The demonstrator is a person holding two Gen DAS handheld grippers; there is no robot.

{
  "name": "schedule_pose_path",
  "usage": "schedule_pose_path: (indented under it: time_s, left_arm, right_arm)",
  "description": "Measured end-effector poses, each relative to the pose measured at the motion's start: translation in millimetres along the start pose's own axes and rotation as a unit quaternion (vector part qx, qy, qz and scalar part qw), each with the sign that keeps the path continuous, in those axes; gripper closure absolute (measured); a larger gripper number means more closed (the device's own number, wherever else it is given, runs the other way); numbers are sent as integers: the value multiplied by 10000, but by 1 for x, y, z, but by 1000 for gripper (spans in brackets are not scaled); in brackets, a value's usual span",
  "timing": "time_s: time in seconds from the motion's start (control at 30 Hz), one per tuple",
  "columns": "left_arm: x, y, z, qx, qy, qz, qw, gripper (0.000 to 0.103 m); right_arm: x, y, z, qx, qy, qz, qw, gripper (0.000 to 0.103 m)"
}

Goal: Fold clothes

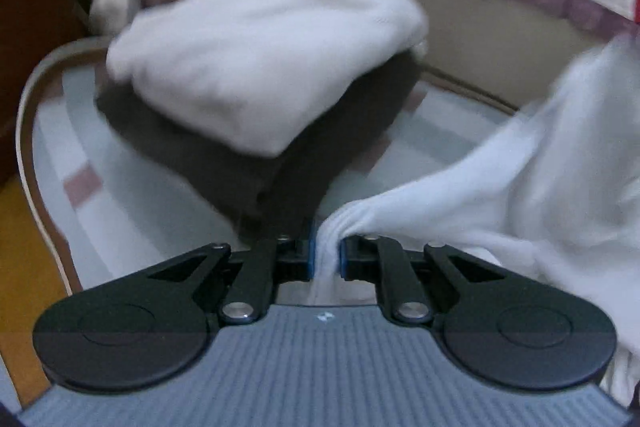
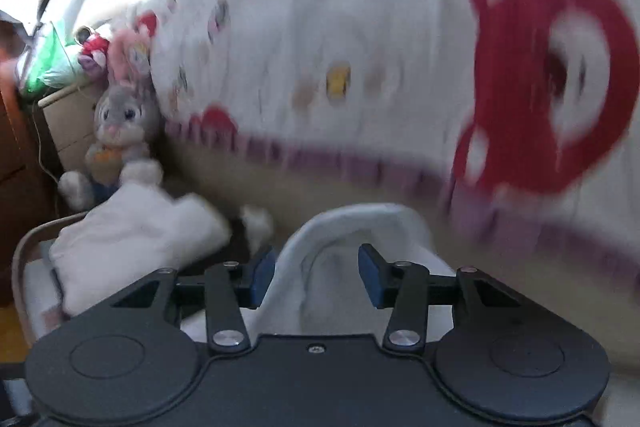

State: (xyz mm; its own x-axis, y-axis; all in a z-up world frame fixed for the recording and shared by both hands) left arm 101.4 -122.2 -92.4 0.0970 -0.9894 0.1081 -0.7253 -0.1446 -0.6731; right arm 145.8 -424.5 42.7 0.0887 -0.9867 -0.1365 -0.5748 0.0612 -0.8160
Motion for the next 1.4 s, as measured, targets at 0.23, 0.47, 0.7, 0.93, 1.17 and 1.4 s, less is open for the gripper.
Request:
schedule_pose_path:
  time_s: [0.23,0.47,0.7,0.93,1.17,1.4]
  left_arm:
    - [8,11,5,-298,25,123,9995,76]
    - [32,22,-9,-373,760,425,9955,52]
    - [51,35,-4,-883,1883,416,9773,43]
    - [69,51,10,-1235,1797,822,9725,38]
    - [95,64,13,-911,1367,1645,9726,84]
    - [100,68,-6,-69,788,2029,9760,91]
  right_arm:
    - [35,136,-58,-788,235,623,9947,50]
    - [62,263,-98,-1735,550,1642,9695,49]
    - [54,293,-78,-1895,96,2979,9355,49]
    - [40,319,-66,-1974,-586,3912,8970,36]
    - [13,312,-53,-1889,-354,3120,9304,35]
    - [-8,295,-57,-1257,-301,2164,9677,90]
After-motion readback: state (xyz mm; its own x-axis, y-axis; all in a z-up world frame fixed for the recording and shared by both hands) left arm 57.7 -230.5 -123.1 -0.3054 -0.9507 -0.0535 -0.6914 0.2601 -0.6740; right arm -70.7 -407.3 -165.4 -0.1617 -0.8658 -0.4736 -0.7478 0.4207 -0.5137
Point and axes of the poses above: each gripper's, at about its wrist camera, not at the fingertips, and z roughly the way its jaws point, x to its right, y to its underside, the point moved 2 cm from there along z, roughly the way its jaws point, and after that the axes turned 5 degrees about y, right-handed, at the moved point
